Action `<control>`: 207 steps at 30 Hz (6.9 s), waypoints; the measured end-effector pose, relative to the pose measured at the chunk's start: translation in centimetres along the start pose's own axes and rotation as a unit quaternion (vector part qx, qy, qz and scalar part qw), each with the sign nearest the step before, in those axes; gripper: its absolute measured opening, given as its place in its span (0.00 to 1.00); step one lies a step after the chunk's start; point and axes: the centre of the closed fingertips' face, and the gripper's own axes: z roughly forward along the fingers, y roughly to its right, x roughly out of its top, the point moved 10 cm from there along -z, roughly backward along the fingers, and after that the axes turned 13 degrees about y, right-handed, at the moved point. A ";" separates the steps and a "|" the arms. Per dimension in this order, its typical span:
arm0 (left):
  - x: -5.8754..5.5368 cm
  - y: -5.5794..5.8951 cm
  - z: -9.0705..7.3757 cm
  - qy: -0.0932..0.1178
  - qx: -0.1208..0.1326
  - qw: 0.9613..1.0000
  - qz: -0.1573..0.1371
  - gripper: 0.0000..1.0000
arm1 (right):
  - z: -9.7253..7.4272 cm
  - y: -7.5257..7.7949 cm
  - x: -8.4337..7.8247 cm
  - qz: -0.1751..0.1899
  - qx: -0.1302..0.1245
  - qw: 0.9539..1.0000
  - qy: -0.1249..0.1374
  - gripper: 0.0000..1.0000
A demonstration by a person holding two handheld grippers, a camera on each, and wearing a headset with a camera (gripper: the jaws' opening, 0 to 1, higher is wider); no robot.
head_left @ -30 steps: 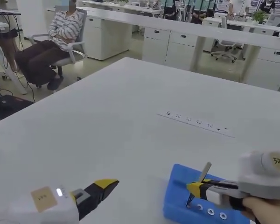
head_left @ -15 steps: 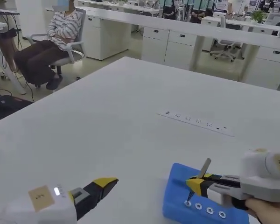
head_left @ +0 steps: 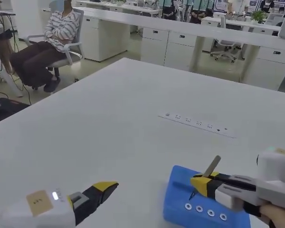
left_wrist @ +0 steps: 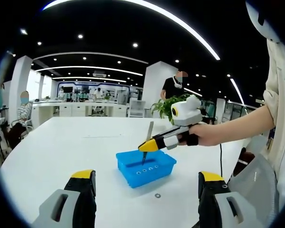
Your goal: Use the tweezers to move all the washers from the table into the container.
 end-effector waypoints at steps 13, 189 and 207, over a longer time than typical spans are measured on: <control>-0.1 0.0 0.0 -0.002 -0.002 1.000 0.001 0.90 | -1.4 -2.6 0.3 0.002 0.031 0.999 0.007 0.04; 0.0 -0.3 0.0 0.008 0.000 0.999 -0.037 0.90 | 4.0 1.8 -2.2 -0.038 0.004 0.999 -0.025 0.04; 0.0 -0.1 0.0 -0.001 -0.015 0.999 -0.049 0.87 | 0.6 -2.8 0.7 -0.036 0.037 0.998 0.021 0.04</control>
